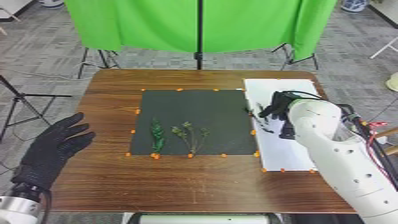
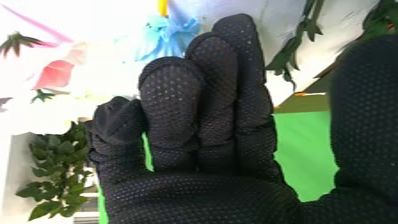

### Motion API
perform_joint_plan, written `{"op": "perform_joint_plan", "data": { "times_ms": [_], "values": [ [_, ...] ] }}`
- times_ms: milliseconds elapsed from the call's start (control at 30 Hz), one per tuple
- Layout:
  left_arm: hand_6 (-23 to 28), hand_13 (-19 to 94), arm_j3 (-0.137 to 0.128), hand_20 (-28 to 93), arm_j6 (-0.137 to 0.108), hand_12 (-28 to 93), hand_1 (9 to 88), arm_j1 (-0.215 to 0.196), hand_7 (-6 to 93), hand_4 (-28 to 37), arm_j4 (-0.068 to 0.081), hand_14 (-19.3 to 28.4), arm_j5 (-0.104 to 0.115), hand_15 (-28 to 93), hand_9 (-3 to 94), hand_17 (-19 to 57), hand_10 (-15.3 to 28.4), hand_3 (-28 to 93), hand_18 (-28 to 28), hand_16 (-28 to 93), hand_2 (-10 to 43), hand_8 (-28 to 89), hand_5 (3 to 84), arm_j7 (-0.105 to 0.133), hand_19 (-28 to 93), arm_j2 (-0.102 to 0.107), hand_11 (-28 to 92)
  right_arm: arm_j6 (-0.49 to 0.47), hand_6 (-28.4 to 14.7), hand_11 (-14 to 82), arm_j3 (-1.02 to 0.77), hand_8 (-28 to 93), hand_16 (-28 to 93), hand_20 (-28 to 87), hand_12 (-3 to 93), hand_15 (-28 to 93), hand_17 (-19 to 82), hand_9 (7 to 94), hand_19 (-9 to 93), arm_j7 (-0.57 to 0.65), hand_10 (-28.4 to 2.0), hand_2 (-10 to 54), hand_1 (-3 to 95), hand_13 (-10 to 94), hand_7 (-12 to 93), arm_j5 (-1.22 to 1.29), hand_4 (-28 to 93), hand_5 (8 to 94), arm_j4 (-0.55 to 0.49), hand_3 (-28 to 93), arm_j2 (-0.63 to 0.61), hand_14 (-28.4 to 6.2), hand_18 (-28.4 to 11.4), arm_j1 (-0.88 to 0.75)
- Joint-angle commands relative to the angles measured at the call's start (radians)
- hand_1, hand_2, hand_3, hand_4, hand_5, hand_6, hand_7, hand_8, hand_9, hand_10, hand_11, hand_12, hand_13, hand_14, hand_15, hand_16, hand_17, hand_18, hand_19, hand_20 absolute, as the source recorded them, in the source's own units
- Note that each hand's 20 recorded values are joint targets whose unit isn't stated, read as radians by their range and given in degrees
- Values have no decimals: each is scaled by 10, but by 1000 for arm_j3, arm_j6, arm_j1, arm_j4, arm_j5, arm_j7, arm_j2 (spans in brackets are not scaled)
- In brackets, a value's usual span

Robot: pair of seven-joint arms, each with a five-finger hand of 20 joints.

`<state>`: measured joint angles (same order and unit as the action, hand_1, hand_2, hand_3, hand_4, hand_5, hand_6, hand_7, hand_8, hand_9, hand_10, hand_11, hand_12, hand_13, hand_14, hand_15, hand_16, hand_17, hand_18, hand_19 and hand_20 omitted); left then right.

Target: Arrange flowers

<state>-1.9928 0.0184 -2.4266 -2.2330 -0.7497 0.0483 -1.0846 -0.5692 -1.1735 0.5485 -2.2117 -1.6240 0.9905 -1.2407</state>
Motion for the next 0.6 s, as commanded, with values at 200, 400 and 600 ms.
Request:
{"op": "perform_joint_plan", "data": {
  "times_ms": [200, 400, 600],
  "values": [
    [19, 260, -1, 88, 3, 144, 274, -8, 286, -225, 5, 151, -4, 442, 290, -49, 126, 717, 227, -8, -10, -137, 332, -11, 503, -10, 317, 8, -26, 516, 9, -195, 256, 463, 314, 730, 344, 707, 914, -38, -103, -95, 350, 697, 431, -69, -283, 603, -30, 572, 8, -69, -210, -50],
    [19, 259, 2, 88, 1, 144, 273, -7, 285, -226, 6, 151, -2, 443, 290, -49, 125, 718, 227, -9, -10, -136, 332, -12, 502, -8, 317, 4, -24, 516, 28, -197, 254, 463, 312, 731, 344, 710, 913, -53, -105, -95, 337, 696, 433, -130, -283, 603, -34, 585, 7, -69, -209, -50],
    [19, 259, 0, 88, 5, 144, 273, -7, 286, -226, 6, 151, -3, 443, 290, -49, 125, 719, 227, -8, -9, -136, 332, -13, 502, -8, 316, -25, -22, 517, 33, -198, 251, 460, 312, 731, 345, 718, 913, -50, -101, -95, 362, 697, 436, -145, -283, 609, -38, 555, 2, -70, -209, -83]
  ]
}}
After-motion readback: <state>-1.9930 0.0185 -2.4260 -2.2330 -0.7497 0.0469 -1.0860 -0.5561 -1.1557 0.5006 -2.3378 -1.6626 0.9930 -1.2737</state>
